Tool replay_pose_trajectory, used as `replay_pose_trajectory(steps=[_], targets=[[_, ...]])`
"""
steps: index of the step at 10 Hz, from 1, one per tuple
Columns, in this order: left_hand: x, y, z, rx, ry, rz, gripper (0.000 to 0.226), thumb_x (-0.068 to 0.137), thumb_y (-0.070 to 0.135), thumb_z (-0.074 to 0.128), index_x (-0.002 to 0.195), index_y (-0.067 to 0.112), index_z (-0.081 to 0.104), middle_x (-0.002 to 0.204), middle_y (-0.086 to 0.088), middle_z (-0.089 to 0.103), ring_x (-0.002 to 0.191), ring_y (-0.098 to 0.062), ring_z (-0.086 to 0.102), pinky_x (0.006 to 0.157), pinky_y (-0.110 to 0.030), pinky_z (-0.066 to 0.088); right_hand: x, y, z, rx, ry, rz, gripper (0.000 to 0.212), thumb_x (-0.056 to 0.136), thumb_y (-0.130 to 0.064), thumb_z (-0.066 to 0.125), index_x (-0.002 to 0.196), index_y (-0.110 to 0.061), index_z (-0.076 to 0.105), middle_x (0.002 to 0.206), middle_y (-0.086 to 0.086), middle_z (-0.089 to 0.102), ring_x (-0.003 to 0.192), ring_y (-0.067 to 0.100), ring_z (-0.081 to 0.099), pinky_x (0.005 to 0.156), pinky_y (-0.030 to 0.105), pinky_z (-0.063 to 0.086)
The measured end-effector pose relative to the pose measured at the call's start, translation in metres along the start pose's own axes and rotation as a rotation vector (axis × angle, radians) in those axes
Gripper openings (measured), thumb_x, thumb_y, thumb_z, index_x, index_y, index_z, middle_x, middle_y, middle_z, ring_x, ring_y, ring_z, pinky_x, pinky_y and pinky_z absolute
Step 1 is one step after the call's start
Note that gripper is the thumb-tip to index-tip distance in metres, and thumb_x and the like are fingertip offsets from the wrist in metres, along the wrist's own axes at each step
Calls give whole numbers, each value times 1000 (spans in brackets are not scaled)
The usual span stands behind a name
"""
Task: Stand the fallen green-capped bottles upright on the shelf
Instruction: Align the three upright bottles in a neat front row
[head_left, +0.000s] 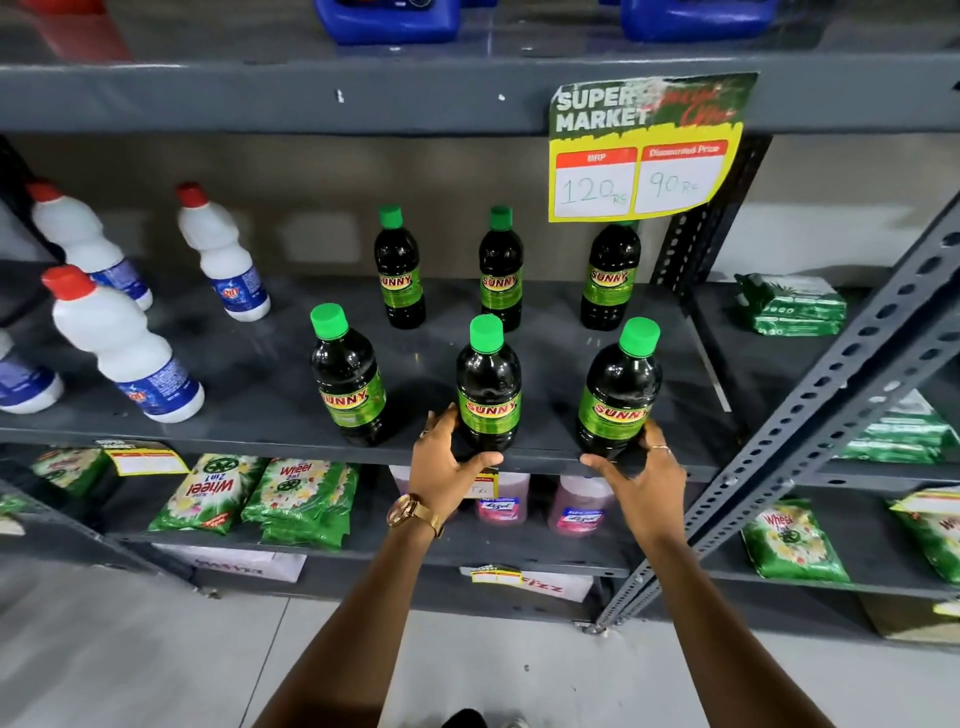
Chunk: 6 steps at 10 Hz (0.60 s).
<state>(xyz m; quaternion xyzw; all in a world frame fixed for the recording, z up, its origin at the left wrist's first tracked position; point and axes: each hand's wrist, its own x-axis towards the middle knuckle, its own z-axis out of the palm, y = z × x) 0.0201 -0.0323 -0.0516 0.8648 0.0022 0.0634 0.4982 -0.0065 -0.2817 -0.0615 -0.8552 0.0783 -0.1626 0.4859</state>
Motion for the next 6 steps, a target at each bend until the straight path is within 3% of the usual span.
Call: replay_pose_trajectory(steps=[2,3,4,5,6], targets=[[-4,5,0,56,-37,-31,75,62,53,76,126,20,53,127,-5,63,134,-27,40,111,-42,36,1,0,-4,-8,7,2,84,66,-38,86,136,-9,48,125,14,65,116,29,59,98,37,45],[-4,4,1,63,-48,-25,77,60,59,73,124,22,53,125,-1,65,132,-22,43,108,-28,30,-2,-2,-4,14,8,6,85,68,-37,85,138,-9,47,128,14,63,119,30,57,100,38,44],[-4,6,1,72,-54,-50,75,59,59,72,122,24,54,123,1,66,128,-19,47,102,-24,30,-4,-5,-4,16,0,18,86,68,-34,85,140,-9,45,130,14,62,121,29,56,100,36,43],[-8,18,-8,106,-84,-48,74,62,49,77,125,23,50,126,-2,63,123,-19,52,96,-23,36,-7,-20,-10,70,-1,46,101,64,-29,88,148,-10,34,142,15,52,131,30,47,107,37,37],[-14,22,-13,85,-111,-8,94,65,43,80,141,19,31,142,-7,50,133,-23,42,107,-35,38,-25,-30,-15,115,108,69,113,62,-37,88,152,-12,24,153,12,37,140,26,36,113,35,28]])
